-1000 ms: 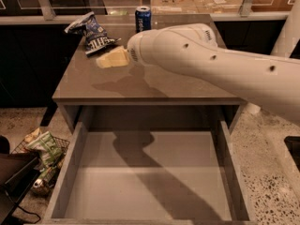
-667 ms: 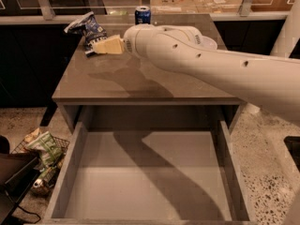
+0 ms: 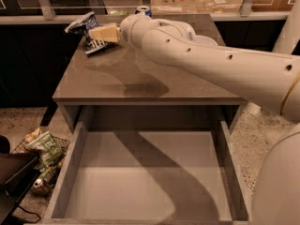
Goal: Place blue chip bag into top drawer
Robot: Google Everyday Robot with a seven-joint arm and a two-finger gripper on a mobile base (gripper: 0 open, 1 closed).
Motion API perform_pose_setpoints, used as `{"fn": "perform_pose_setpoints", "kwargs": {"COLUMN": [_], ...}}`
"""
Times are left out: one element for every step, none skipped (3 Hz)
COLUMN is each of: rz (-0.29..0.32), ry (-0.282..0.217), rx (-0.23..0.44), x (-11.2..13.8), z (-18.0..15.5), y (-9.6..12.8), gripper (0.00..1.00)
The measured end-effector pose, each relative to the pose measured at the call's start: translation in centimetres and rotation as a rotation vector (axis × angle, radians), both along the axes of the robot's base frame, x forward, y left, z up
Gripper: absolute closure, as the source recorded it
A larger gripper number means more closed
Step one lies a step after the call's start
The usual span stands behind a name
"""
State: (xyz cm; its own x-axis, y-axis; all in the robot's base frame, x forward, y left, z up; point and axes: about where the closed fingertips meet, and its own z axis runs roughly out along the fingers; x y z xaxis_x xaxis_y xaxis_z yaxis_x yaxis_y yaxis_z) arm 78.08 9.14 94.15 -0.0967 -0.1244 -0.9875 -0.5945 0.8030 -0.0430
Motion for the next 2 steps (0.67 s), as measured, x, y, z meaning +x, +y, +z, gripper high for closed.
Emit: {"fn": "perform_pose_setpoints", "kwargs": {"rz": [0.029,0.073], "ry": [0.003,0.01], "rx": [-0.038,-0.089], "x": [0.8,2.0], "z": [-0.3,-0.7], "y": [1.8,4.0], "gripper": [0.0,0.0]}}
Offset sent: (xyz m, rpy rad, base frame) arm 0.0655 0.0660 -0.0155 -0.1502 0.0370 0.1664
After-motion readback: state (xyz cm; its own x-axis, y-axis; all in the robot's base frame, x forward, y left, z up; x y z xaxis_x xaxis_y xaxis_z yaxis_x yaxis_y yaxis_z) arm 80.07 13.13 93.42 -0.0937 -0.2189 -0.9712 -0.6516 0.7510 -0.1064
